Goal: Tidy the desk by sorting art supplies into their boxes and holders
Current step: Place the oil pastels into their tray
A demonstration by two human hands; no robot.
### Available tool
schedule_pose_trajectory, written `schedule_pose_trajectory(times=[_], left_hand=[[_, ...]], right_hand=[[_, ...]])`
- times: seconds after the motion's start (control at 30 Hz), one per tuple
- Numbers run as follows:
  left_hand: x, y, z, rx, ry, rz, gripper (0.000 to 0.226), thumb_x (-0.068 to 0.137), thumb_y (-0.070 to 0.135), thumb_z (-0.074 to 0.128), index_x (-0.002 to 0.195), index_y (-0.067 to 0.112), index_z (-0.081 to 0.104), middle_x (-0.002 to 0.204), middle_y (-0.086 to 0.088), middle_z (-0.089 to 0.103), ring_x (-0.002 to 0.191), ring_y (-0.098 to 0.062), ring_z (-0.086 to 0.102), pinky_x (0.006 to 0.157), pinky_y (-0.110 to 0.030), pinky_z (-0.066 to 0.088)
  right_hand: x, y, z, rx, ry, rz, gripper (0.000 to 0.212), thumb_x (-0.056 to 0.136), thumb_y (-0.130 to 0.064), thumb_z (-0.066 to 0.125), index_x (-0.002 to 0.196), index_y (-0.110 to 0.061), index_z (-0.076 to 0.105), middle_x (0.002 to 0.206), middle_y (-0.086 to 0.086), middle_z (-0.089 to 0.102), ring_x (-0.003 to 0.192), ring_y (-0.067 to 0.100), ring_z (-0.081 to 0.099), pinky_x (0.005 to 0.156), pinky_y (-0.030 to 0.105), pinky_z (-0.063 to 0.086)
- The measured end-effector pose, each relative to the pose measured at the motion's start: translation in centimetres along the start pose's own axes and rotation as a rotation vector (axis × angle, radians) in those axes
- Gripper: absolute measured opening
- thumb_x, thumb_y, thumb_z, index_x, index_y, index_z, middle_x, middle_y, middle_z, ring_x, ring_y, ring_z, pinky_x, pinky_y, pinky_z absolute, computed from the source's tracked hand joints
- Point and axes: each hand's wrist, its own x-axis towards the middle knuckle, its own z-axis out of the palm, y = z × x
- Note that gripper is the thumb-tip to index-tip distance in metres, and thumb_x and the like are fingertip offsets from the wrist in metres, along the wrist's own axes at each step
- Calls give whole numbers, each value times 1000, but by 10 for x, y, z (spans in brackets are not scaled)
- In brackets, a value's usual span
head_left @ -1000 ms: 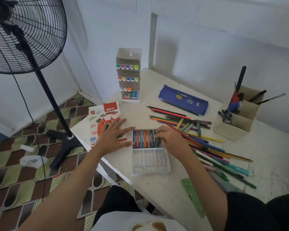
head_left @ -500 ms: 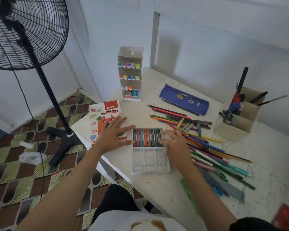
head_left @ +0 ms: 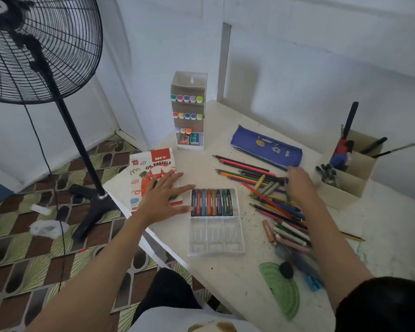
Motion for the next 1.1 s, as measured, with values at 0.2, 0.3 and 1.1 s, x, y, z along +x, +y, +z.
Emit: schedule_pose_trajectory(times=[0.2, 0.3, 1.1], left_hand=[[1, 0, 0, -5, -2, -4, 80, 58, 96, 5, 130, 64, 16, 158, 14, 5, 140, -1, -17, 113, -42, -13], [1, -1, 0, -8, 0, -2, 81, 59, 96, 5, 131, 63, 17, 158, 14, 5, 137, 1, -19, 113, -41, -13], [0, 0, -1, -15, 1, -2, 83, 56, 97, 2, 130, 63, 17, 158, 14, 6, 144, -8, -11, 115, -44, -11]], right_hand=[[2, 3, 4, -138, 45, 22, 22, 88, 11, 42, 102, 6, 58, 107, 25, 56, 98, 38, 57, 77, 39, 46], [-1, 4, 9, -111, 103, 9, 20, 86, 14, 42, 96, 6, 58, 102, 25, 56, 92, 38, 58, 72, 39, 44], [-96, -67, 28, 776, 52, -178, 12, 82, -8, 69, 88, -17, 65, 75, -3, 62, 65, 1, 54, 59, 9, 43]])
